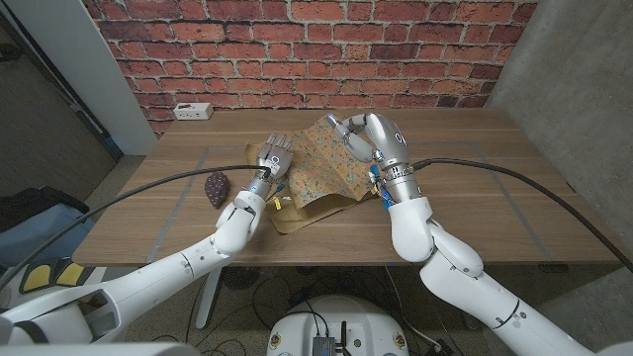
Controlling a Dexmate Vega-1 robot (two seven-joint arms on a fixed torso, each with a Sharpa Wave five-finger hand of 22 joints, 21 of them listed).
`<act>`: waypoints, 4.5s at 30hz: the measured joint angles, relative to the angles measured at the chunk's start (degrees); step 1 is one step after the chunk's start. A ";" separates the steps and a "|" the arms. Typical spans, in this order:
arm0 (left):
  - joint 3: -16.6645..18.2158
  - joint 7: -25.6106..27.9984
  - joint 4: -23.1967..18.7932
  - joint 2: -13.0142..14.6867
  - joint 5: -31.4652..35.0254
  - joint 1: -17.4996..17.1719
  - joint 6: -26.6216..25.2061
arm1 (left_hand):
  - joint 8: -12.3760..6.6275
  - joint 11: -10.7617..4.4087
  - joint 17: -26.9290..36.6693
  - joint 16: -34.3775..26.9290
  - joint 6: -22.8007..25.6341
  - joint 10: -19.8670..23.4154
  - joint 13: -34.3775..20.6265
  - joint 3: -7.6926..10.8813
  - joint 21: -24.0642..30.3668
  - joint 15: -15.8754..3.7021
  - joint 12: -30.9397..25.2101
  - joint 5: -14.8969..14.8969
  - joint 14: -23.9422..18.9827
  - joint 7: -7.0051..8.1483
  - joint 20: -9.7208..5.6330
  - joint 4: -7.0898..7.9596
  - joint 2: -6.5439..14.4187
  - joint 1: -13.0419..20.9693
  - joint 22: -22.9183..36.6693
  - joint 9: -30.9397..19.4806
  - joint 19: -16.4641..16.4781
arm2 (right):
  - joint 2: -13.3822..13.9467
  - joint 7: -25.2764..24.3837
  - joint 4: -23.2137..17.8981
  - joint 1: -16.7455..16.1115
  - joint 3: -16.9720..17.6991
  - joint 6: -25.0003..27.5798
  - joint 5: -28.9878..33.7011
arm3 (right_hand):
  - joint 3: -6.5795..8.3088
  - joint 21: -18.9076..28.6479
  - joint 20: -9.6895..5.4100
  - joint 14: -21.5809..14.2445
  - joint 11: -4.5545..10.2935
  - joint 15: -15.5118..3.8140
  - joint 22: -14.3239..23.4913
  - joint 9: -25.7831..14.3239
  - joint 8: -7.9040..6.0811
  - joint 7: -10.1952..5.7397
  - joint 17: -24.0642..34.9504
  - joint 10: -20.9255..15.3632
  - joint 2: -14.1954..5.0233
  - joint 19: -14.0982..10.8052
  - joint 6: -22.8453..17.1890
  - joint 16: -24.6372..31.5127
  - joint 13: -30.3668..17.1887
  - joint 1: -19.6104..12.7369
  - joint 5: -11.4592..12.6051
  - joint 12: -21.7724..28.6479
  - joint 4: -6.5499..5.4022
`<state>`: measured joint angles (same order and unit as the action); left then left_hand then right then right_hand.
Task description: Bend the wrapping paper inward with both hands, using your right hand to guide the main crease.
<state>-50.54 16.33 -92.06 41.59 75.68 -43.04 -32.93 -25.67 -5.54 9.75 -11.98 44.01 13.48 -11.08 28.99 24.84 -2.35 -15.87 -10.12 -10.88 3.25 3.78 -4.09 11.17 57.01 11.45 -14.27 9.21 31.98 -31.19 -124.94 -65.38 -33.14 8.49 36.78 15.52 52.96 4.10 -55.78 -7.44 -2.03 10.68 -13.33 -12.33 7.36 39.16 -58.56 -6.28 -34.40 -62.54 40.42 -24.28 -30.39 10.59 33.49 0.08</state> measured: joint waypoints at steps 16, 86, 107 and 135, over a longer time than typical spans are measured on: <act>1.04 -2.85 -4.42 2.82 3.67 -1.22 -3.02 | -0.87 -0.39 -0.01 0.00 1.35 1.83 0.01 0.47 0.00 0.00 0.00 0.00 -0.61 0.13 -0.41 0.46 -0.22 -0.22 0.01 -0.96 0.41 | -0.55 1.72 0.45 0.90 -0.17 2.17 -1.58 | 0.71 -0.45 -0.01 1.69 0.39 0.37 0.00 0.03 1.33 -1.34 0.11 2.10 0.08 0.43 3.20 -1.06 0.11 0.53 0.00 -1.11 0.71; 16.74 -46.83 -3.49 6.69 -54.71 10.04 32.87 | 14.20 2.58 0.54 0.89 -25.53 -4.01 -0.54 -17.10 -4.72 3.15 3.33 -3.37 5.20 3.66 4.83 -1.91 -15.67 -13.71 -0.63 3.09 -6.26 | -2.83 -0.73 5.37 4.98 0.14 5.77 -12.20 | 1.51 -1.94 1.22 6.64 0.07 2.12 0.00 1.08 1.29 -2.44 -3.34 14.00 0.91 1.82 15.77 -6.05 3.81 6.03 0.00 -9.16 1.50; 16.81 -34.20 -0.24 5.85 -65.23 7.95 32.46 | 15.19 3.19 0.76 1.84 -30.07 -6.48 -0.37 -12.71 -8.64 2.04 4.03 -1.09 9.91 -1.12 -0.54 11.17 -1.13 -26.23 0.38 3.54 -15.12 | -3.61 -2.10 5.55 4.73 1.27 7.89 -14.66 | 4.97 -3.81 0.61 15.50 1.09 2.52 -0.31 1.35 1.29 -3.68 -8.06 18.57 -0.23 5.14 17.85 -12.70 4.88 3.21 0.45 -12.96 5.93; -0.49 -36.91 -7.51 0.15 -31.88 13.23 4.91 | 15.97 1.25 0.37 1.78 -48.24 -18.68 0.06 -15.75 -7.38 4.14 5.10 -1.16 15.35 9.12 7.97 6.69 -9.80 -29.24 -0.27 3.88 -7.96 | -0.81 -2.49 5.92 4.30 2.58 6.61 -17.89 | 4.72 -4.45 1.64 15.15 0.46 2.86 -0.30 1.34 1.29 -3.69 -8.90 18.53 -0.01 6.16 18.45 -13.32 5.15 4.54 0.45 -13.16 5.67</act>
<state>-51.03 -20.58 -99.57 41.74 43.81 -29.80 -28.02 -9.70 -4.29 10.13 -10.20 -4.23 -5.20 -11.01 13.24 17.46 1.79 -10.77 -11.28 4.47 12.38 11.75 2.60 1.37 27.76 11.18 -10.39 1.25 31.17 -33.68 -119.02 -61.08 -30.56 15.10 18.89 20.24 48.51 5.74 -40.63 -6.98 0.83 10.39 -11.99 -11.04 3.67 30.26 -40.02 -6.29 -28.24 -44.09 27.10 -19.13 -25.85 11.04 20.33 5.76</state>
